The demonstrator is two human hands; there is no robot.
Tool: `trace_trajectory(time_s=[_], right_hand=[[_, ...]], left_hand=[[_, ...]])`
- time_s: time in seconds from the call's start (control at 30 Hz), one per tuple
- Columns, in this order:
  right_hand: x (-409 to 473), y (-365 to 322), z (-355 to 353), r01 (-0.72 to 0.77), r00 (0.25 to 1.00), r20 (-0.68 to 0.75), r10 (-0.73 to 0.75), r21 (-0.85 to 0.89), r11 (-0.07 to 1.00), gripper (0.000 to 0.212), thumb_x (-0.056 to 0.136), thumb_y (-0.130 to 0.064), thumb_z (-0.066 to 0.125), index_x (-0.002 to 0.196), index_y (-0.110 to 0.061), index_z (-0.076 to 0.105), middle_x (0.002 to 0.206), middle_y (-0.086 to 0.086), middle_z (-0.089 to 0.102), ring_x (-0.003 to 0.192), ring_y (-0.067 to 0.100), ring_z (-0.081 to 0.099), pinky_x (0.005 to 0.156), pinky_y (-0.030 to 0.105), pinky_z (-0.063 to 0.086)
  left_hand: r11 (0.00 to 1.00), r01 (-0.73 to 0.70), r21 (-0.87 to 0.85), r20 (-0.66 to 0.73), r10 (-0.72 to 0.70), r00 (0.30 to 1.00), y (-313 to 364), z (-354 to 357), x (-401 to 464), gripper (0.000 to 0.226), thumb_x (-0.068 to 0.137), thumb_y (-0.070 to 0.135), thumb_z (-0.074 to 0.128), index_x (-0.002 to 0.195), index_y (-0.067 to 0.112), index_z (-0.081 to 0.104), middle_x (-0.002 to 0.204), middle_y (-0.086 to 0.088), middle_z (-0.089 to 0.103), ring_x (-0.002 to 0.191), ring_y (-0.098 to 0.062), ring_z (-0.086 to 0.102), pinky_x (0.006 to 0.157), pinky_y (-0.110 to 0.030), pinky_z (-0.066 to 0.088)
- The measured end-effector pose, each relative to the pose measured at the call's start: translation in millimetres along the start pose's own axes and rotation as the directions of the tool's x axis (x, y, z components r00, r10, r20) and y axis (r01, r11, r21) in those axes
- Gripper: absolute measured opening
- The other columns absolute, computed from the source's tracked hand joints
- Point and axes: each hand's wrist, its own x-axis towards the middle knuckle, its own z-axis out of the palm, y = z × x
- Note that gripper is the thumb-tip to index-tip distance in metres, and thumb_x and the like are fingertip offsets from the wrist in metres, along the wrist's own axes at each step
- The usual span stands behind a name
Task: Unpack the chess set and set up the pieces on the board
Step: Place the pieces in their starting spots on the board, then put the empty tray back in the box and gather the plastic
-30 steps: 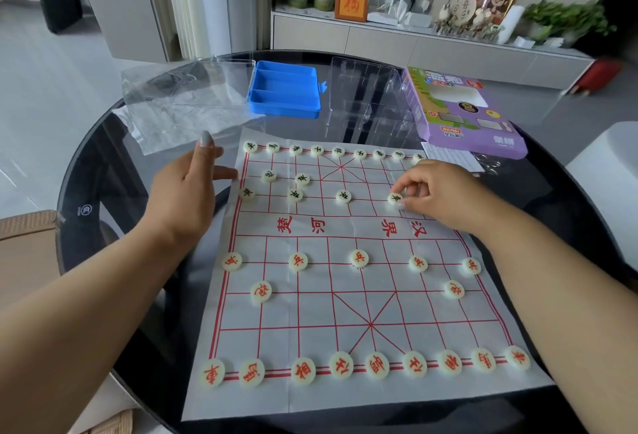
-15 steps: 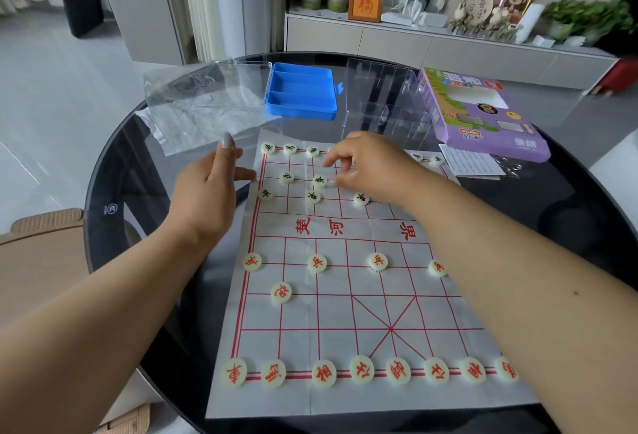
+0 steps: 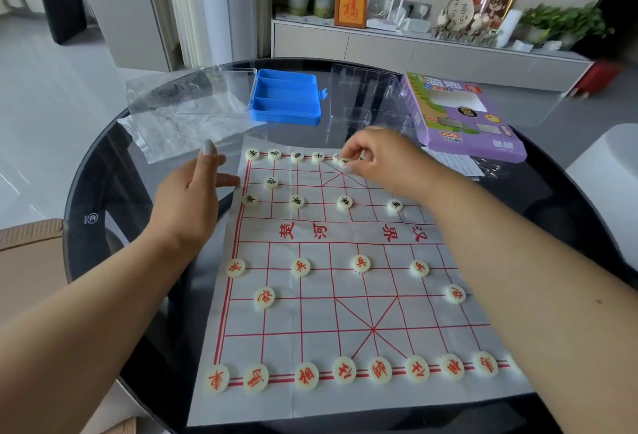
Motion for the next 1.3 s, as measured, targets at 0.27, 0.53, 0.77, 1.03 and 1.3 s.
trace_trajectory(time_s=[0.27, 0.53, 0.77, 1.03, 1.3], right_hand=[[-59.2, 69.2, -41.4, -0.261, 0.965, -0.024, 0.261, 0.001, 0.965, 0.010, 0.088, -0.019, 0.065, 0.097, -0.024, 0.065, 0.086, -0.008, 0.061, 0.072, 0.005, 0.052, 0.062, 0.019, 0.042], [-74.3, 81.8, -30.3, -0.315, 0.947, 0.038, 0.318, -0.065, 0.947, 0.012, 0.085, -0.018, 0.069, 0.094, -0.025, 0.066, 0.080, -0.011, 0.057, 0.072, 0.006, 0.053, 0.060, 0.018, 0.039], [-75.5, 82.7, -31.3, -0.331, 0.943, 0.022, 0.332, -0.048, 0.943, 0.014, 0.083, -0.017, 0.071, 0.095, -0.022, 0.068, 0.079, -0.011, 0.060, 0.071, 0.006, 0.055, 0.060, 0.019, 0.041], [-75.4, 83.6, -33.8, -0.322, 0.946, 0.019, 0.323, -0.044, 0.946, 0.022, 0.082, -0.018, 0.072, 0.103, -0.022, 0.066, 0.081, -0.009, 0.060, 0.070, 0.008, 0.056, 0.065, 0.022, 0.047], [-24.5, 49.2, -30.0, -0.156, 0.972, -0.170, 0.164, 0.060, 0.986, 0.015, 0.085, -0.024, 0.066, 0.100, -0.025, 0.065, 0.078, -0.010, 0.058, 0.065, 0.003, 0.050, 0.057, 0.019, 0.039]], left_hand=[[1.000, -0.007, -0.002, -0.007, 0.007, 1.000, -5.6, -1.1, 2.7, 0.071, 0.092, 0.063, 0.013, 0.131, 0.020, 0.053, 0.102, 0.010, 0.063, 0.110, -0.006, 0.039, 0.097, -0.026, 0.018], [1.000, 0.007, 0.001, -0.026, -0.007, 1.000, -6.1, -0.4, 3.1, 0.069, 0.094, 0.060, 0.014, 0.130, 0.018, 0.055, 0.103, 0.008, 0.064, 0.130, -0.019, 0.040, 0.110, -0.034, 0.018], [1.000, 0.004, -0.008, -0.024, -0.005, 1.000, -7.2, -0.5, 2.3, 0.068, 0.094, 0.060, 0.014, 0.130, 0.019, 0.055, 0.103, 0.008, 0.064, 0.130, -0.019, 0.041, 0.106, -0.030, 0.018], [1.000, -0.002, 0.014, -0.017, 0.003, 1.000, -4.6, -1.2, 1.4, 0.070, 0.093, 0.061, 0.013, 0.131, 0.019, 0.055, 0.103, 0.009, 0.064, 0.128, -0.020, 0.043, 0.113, -0.038, 0.018], [0.995, -0.023, -0.097, 0.019, 0.025, 1.000, -7.5, -10.3, 6.7, 0.064, 0.092, 0.060, 0.019, 0.129, 0.022, 0.055, 0.109, 0.010, 0.066, 0.128, -0.015, 0.043, 0.108, -0.036, 0.020]])
